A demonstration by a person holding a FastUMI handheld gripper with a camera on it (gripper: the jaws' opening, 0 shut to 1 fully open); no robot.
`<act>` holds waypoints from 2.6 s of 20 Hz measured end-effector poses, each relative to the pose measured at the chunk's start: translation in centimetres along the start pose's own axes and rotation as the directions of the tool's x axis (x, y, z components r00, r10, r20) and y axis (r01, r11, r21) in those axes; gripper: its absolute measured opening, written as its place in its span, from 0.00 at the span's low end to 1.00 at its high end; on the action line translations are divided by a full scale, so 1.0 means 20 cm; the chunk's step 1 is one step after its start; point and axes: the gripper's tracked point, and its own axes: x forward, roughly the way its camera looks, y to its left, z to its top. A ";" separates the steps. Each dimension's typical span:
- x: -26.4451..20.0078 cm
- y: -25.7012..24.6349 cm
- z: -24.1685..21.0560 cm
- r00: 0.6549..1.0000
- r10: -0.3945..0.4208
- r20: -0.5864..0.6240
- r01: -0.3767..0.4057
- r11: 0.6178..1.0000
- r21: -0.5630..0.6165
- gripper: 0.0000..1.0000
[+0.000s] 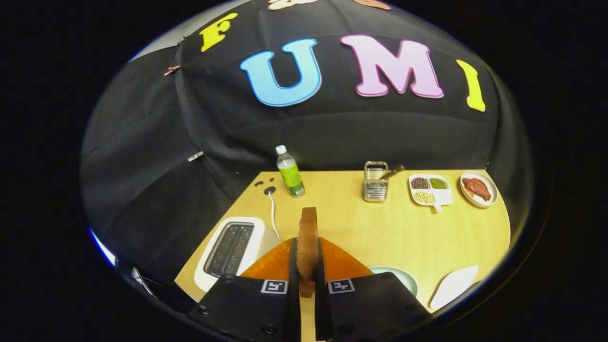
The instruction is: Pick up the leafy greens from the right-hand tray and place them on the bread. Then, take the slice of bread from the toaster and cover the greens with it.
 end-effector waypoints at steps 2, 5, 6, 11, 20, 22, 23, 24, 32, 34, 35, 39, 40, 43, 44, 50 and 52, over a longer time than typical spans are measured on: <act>-0.01 -0.09 -0.08 0.999 -0.015 -0.029 0.017 0.999 0.042 0.16; 0.00 -0.20 -0.19 0.997 -0.031 -0.069 0.037 0.996 0.080 0.16; 0.01 -0.23 -0.23 0.996 -0.036 -0.083 0.044 0.995 0.092 0.16; 0.02 -0.33 -0.42 0.987 -0.028 -0.155 0.053 0.986 0.158 0.16; 0.04 -0.52 -0.57 0.980 -0.035 -0.198 0.073 0.979 0.188 0.17; 0.03 -0.59 -0.61 0.977 -0.047 -0.210 0.085 0.981 0.175 0.22; 0.02 -0.64 -0.62 0.976 -0.060 -0.211 0.097 0.980 0.173 0.23; 0.02 -0.67 -0.64 0.975 -0.070 -0.212 0.109 0.978 0.176 0.28; -0.01 -0.84 -0.74 0.964 -0.123 -0.235 0.148 0.985 0.093 0.75; -0.03 -0.85 -0.71 0.969 -0.119 -0.218 0.142 0.985 0.093 0.87; -0.04 -0.85 -0.70 0.969 -0.120 -0.214 0.142 0.986 0.090 0.93; -0.14 -0.88 -0.51 0.980 -0.146 -0.134 0.157 0.985 0.073 0.99; -0.18 -0.89 -0.44 0.982 -0.158 -0.106 0.165 0.984 0.062 0.99; -0.30 -0.92 -0.16 0.982 -0.189 0.008 0.189 0.982 0.005 0.99; -0.35 -0.93 -0.06 0.979 -0.199 0.054 0.200 0.980 -0.009 0.99; -0.70 -0.89 0.40 0.924 -0.235 0.303 0.265 0.962 -0.062 0.98; -0.83 -0.85 0.47 0.895 -0.238 0.378 0.286 0.955 -0.076 0.98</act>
